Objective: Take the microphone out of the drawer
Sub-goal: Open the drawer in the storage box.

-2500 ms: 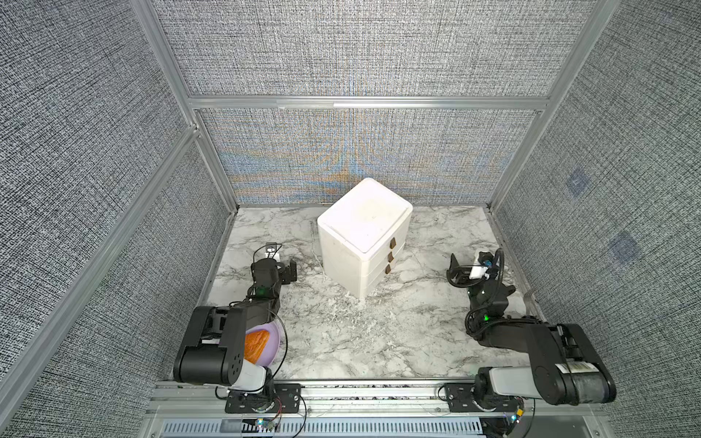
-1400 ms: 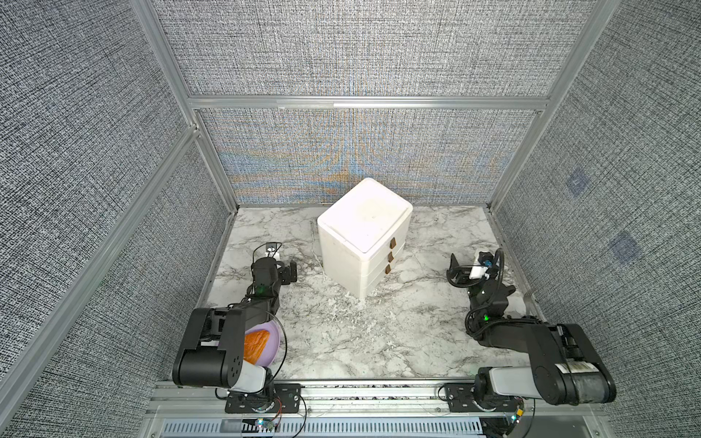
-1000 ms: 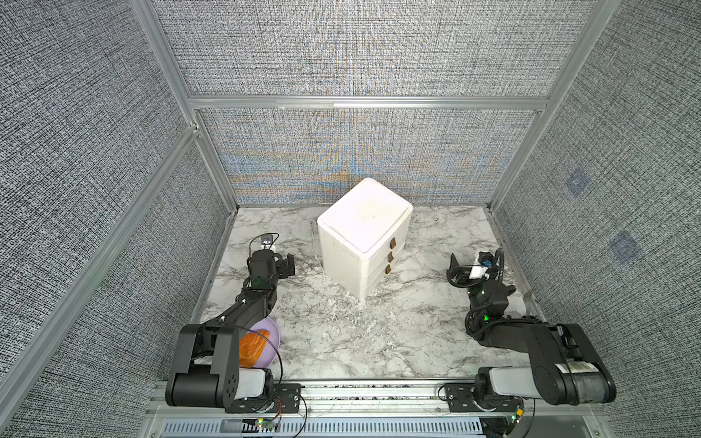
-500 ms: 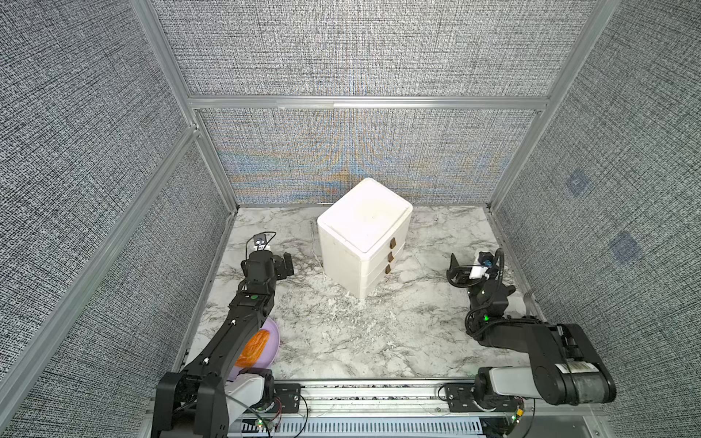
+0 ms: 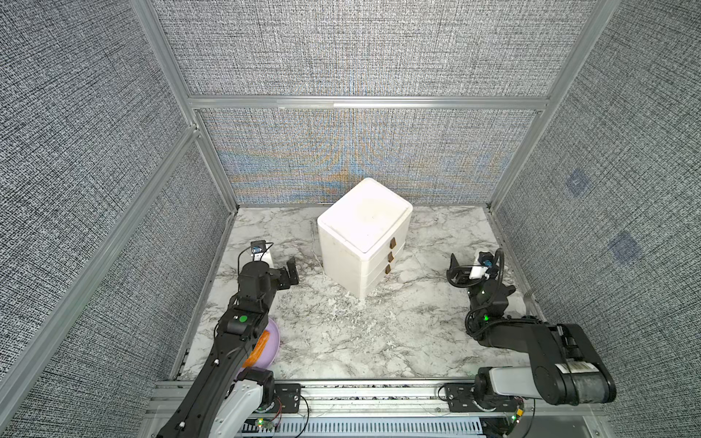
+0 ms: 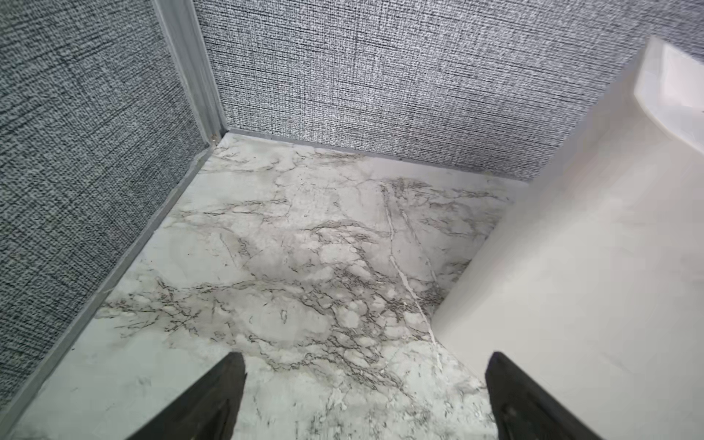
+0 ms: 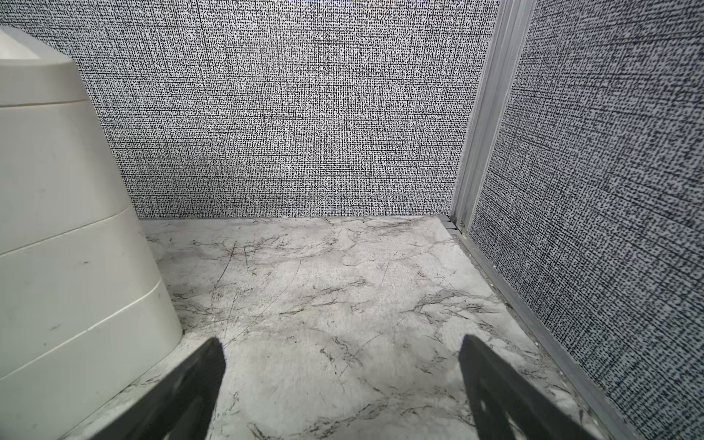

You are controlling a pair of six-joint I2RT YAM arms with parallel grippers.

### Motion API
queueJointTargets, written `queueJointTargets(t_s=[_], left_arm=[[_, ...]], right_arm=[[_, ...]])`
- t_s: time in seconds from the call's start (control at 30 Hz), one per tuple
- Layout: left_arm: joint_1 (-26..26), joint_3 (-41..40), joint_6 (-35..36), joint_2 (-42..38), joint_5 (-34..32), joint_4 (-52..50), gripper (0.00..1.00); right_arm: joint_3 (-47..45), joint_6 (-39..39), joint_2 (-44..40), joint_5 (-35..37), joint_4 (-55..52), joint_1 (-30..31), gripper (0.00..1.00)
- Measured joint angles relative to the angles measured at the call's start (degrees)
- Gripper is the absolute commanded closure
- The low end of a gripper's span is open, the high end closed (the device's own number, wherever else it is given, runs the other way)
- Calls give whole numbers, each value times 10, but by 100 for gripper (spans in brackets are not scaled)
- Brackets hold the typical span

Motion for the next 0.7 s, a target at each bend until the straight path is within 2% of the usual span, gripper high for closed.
queueJointTargets(t_s=[0.2,0.37,0.5,0.7], left_arm=[[-24,-3,-22,-39,10,-46,0],[-39,46,-37,-26,9,-97,0],[-40,113,-30,17,22,-121,0],[-40,233,2,134,83,-152,0]], right_arm=[[0,0,1,0,0,0,2],[0,0,1,0,0,0,2],[0,0,1,0,0,0,2],[0,0,1,0,0,0,2]])
